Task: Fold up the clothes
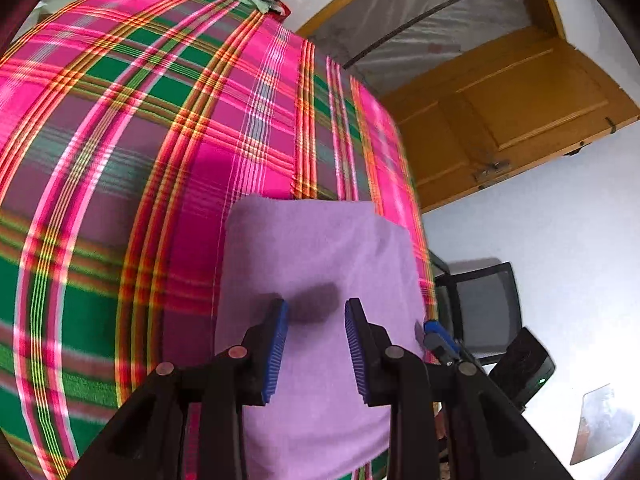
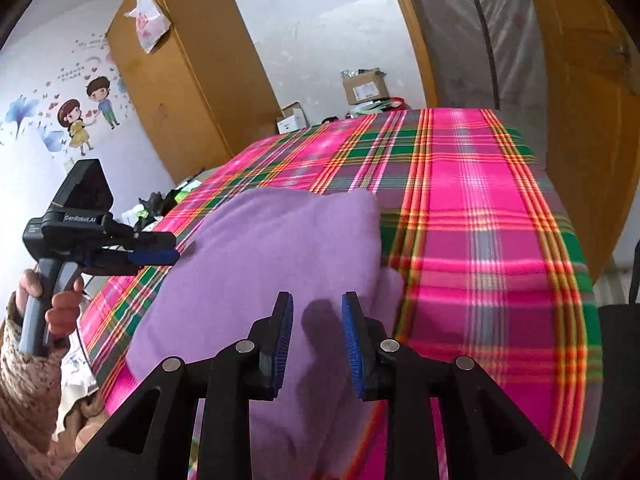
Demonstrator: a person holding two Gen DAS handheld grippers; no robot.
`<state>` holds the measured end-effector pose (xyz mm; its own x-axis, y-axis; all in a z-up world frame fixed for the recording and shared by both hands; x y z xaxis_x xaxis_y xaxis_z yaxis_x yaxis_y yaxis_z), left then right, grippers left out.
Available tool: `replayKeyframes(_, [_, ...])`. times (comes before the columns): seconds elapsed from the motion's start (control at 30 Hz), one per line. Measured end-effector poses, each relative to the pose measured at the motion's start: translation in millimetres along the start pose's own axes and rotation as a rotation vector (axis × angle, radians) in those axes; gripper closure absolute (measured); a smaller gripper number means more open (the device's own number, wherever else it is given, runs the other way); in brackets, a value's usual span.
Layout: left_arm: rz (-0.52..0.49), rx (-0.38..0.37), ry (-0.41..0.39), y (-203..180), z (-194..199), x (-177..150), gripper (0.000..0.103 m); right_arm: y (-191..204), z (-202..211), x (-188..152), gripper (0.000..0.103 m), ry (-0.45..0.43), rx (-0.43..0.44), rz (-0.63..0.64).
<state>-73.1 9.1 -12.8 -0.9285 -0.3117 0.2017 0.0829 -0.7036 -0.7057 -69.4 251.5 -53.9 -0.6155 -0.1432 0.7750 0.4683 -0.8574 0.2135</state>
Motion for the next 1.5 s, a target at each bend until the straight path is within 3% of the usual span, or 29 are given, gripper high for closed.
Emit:
replayKeyframes(0.2, [0.023,0.036,0.001,8,-12,11,0.073,-2,-26,2,0.076,0.056,-0.059,0.055])
replayKeyframes(0.4, [0.069,0.026,-0.013,16,-17,17,0.074,-8,-33,-2,0.076,0.074,-0.044,0.023])
replayKeyframes(0.5, [0.064,0.030,-0.010,15,-19,19,0.074,-1,-24,-1,0.076,0.067,-0.055,0.048])
replayKeyframes(0.77, [0.054,0.041,-0.023,12,-18,15,0.074,28,5,-25,0.076,0.067,0.025,0.104])
replayKeyframes(1.2, [0.055,0.031,-0.021,12,-11,10,0.074,36,34,-87,0.075,0.155,-0.056,0.166])
replayKeyframes(1.3, [0.062,0.031,-0.022,15,-5,5,0.074,37,41,-91,0.075,0.178,-0.039,0.155])
replayKeyframes(1.5, [0.069,0.024,-0.030,22,7,-6,0.071,26,42,-70,0.074,0.127,-0.020,0.093])
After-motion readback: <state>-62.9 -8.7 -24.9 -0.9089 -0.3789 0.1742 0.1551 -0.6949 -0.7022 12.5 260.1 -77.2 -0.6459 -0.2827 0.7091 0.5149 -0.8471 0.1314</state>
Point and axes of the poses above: each gripper's, at about its wrist camera, not at the fingertips, and z roughly against the way its jaws point, y to its left, x to its top, the point moved 7 cm from there along -z, roughly the way its jaws point, and after that the axes turned 7 degrees about z, right-handed, at the moved point
